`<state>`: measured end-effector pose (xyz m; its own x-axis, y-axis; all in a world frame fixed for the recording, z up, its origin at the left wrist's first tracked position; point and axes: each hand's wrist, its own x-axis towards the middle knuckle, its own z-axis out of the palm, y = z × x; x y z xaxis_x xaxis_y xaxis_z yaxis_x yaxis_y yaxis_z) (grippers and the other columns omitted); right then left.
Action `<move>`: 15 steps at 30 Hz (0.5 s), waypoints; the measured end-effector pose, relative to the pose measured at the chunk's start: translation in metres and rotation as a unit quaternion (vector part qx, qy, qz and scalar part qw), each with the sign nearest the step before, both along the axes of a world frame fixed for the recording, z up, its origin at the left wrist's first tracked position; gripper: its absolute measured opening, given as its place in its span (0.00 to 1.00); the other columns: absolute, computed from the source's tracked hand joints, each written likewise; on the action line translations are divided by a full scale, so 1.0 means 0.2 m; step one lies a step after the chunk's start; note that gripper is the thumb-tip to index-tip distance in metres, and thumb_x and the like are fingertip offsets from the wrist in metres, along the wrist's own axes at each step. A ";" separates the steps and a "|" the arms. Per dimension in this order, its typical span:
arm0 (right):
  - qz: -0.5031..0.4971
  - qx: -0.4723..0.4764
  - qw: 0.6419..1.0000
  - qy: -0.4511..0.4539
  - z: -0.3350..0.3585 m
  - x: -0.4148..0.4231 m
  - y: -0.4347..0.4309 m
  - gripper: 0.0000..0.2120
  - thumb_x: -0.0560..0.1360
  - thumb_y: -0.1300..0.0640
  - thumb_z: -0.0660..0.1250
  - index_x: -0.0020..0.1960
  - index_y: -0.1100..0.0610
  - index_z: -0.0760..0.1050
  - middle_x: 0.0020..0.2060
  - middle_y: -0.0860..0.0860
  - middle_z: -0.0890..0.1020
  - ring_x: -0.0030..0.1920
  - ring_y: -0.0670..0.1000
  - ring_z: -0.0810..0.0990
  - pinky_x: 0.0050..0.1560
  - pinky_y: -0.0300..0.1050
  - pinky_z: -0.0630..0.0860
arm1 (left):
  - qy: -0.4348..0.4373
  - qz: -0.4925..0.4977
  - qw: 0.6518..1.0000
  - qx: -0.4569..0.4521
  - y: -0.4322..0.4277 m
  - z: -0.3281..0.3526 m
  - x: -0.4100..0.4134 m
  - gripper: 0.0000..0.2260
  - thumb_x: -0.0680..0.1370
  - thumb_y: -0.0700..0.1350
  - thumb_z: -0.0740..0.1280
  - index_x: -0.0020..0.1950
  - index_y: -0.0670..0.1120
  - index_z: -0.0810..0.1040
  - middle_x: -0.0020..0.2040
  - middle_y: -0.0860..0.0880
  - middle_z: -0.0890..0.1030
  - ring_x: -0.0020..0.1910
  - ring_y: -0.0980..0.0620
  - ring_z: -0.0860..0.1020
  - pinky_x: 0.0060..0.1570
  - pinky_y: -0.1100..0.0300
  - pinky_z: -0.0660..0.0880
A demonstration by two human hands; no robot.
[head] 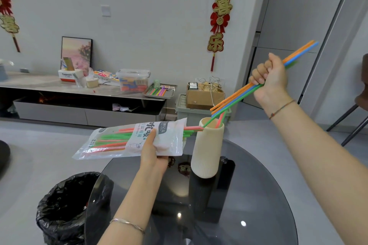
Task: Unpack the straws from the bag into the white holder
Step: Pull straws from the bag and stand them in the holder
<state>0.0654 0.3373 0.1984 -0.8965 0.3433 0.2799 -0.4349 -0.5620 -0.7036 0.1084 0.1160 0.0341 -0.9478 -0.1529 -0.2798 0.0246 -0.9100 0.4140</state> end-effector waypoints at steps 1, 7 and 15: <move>-0.003 0.012 1.000 -0.002 0.01 -0.01 -0.01 0.23 0.79 0.55 0.56 0.27 0.53 0.53 0.14 0.46 0.57 0.16 0.45 0.55 0.19 0.37 0.54 | 0.001 0.000 1.000 -0.003 0.00 0.00 0.00 0.22 0.78 0.41 0.66 0.71 0.47 0.67 0.61 0.45 0.79 0.52 0.46 0.80 0.50 0.46 0.76; -0.031 0.041 0.999 -0.012 -0.03 -0.09 -0.08 0.23 0.78 0.57 0.57 0.27 0.54 0.54 0.14 0.45 0.57 0.16 0.45 0.54 0.19 0.37 0.54 | 0.004 0.004 1.000 -0.006 0.02 -0.02 -0.02 0.22 0.77 0.40 0.66 0.71 0.49 0.66 0.55 0.45 0.80 0.49 0.46 0.81 0.41 0.47 0.77; -0.025 0.069 0.997 0.023 0.12 -0.13 -0.02 0.22 0.77 0.57 0.58 0.27 0.53 0.53 0.15 0.45 0.57 0.17 0.45 0.54 0.20 0.37 0.54 | 0.011 0.010 0.999 -0.028 0.00 -0.03 -0.05 0.15 0.78 0.41 0.66 0.63 0.50 0.70 0.48 0.47 0.82 0.46 0.48 0.81 0.37 0.50 0.78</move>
